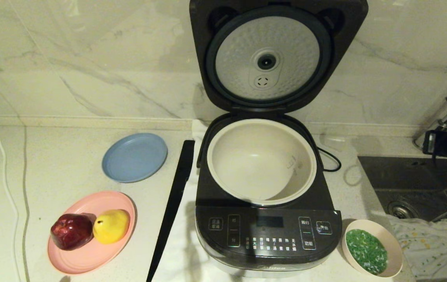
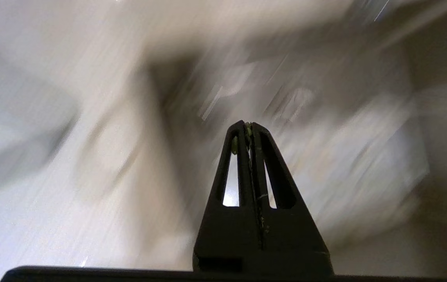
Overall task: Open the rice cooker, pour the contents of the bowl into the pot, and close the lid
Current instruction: Turn on the tap, then fill a bowl with water from the tap
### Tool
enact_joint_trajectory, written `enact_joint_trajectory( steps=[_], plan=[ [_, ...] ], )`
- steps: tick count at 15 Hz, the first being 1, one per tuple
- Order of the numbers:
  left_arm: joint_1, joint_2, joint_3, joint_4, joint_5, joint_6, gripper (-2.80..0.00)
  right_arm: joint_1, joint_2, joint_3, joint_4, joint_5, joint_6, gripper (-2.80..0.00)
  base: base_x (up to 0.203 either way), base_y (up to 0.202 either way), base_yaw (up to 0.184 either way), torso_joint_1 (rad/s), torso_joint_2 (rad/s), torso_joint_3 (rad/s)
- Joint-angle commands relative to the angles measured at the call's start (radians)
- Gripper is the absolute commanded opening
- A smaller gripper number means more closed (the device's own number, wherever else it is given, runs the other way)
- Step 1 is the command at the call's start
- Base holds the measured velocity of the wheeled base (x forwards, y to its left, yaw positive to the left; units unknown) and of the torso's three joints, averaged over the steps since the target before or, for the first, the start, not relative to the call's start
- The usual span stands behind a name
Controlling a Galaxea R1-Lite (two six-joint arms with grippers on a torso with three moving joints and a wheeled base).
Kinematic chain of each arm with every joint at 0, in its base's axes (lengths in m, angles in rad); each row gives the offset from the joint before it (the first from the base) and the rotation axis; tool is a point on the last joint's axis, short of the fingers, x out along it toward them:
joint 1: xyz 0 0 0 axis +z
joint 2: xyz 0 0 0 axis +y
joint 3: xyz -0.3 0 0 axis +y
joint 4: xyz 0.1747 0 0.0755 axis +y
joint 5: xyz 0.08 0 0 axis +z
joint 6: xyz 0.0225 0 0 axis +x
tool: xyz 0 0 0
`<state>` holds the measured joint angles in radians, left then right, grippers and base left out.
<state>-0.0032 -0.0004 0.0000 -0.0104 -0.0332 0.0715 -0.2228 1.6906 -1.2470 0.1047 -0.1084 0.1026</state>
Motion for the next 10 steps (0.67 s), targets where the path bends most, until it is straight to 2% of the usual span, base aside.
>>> enact_joint_trajectory(
  steps=[1, 3, 6, 8, 10],
  plan=[
    [0.000, 0.000, 0.005, 0.000, -0.001, 0.001, -2.80, -0.011, -0.265, 0.073, 0.391, 0.212, 0.021, -2.80, 0.000, 0.000, 0.000, 0.000, 0.00, 0.000],
    [0.000, 0.000, 0.005, 0.000, -0.001, 0.001, -2.80, -0.013, -0.339, 0.239, 0.443, 0.265, -0.002, -2.80, 0.000, 0.000, 0.000, 0.000, 0.00, 0.000],
    [0.000, 0.000, 0.005, 0.000, -0.001, 0.001, -2.80, 0.020, -0.407, 0.504, 0.381, 0.293, -0.045, -2.80, 0.000, 0.000, 0.000, 0.000, 0.00, 0.000],
    [0.000, 0.001, 0.005, 0.000, -0.001, 0.000, -2.80, 0.087, -0.462, 0.587, 0.337, 0.294, -0.024, -2.80, 0.000, 0.000, 0.000, 0.000, 0.00, 0.000],
    [0.000, 0.000, 0.005, 0.000, -0.001, 0.001, -2.80, 0.092, -0.474, 0.598, 0.336, 0.294, -0.020, -2.80, 0.000, 0.000, 0.000, 0.000, 0.00, 0.000]
  ],
)
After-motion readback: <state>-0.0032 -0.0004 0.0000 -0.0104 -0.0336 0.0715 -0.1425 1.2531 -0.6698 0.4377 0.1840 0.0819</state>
